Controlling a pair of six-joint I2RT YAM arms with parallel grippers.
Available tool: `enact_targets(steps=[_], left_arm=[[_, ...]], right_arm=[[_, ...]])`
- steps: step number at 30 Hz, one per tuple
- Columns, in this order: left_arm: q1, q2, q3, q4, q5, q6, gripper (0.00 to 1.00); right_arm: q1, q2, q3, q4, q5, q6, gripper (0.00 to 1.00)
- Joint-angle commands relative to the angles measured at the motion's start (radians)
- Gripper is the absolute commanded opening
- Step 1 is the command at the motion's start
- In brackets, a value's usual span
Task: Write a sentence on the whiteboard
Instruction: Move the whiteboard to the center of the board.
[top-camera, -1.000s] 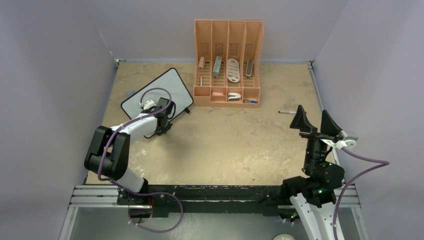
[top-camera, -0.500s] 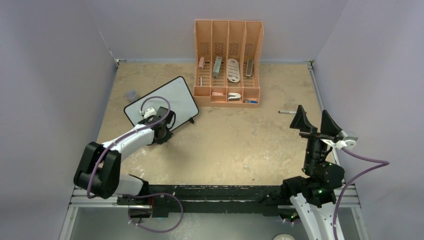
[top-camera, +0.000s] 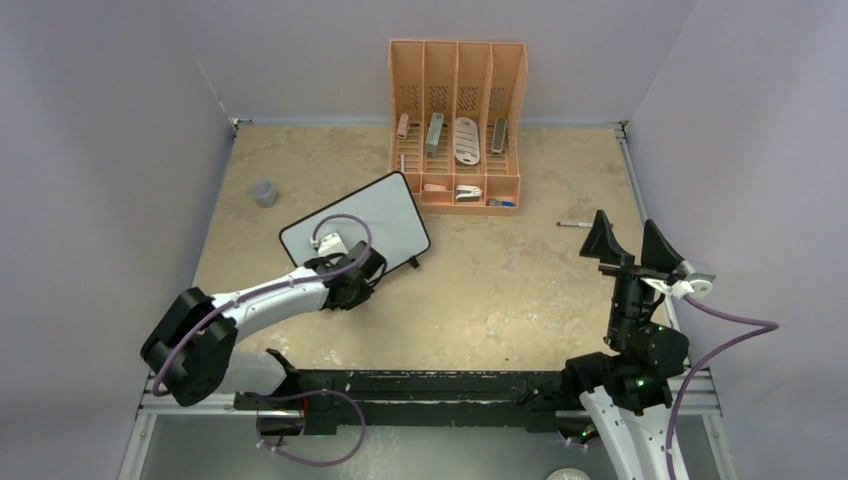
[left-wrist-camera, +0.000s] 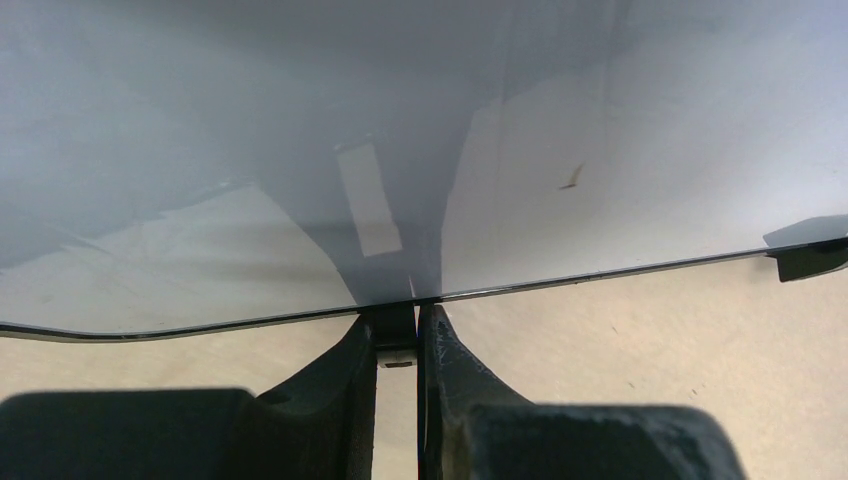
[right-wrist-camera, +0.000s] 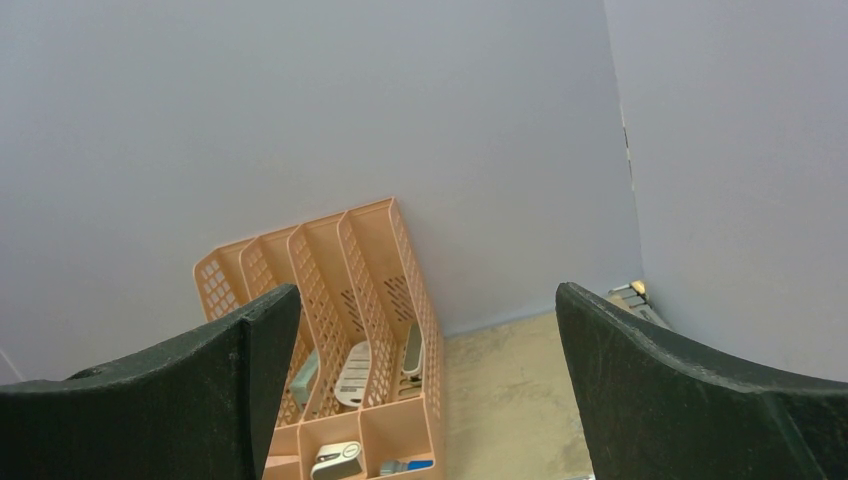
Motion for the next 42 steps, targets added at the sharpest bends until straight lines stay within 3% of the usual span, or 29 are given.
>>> enact_targets(steps=[1,14,31,42], left_arm=[[-0.131,0.096,0.086,-0.034,0.082,-0.148,0.0],[-0.305,0.384,0.348,0.0,0.079,-0.22,0.0],[-0.389,0.434,0.411,-0.017,0.077,-0.232,0.0],[-0.411,0.312,0.371,-0.029,0.069,-0.246,0.43]], right_arm=[[0.006,0.003,0.002,0.041,-0.005,-0.006,0.99],[0.006,-0.004,0.002,0.039,-0.007,-0.006,0.99],[0.006,0.005,0.006,0.032,-0.002,-0.006,0.99],[0.006,0.041,0.019,0.012,0.003,-0.006,0.99]])
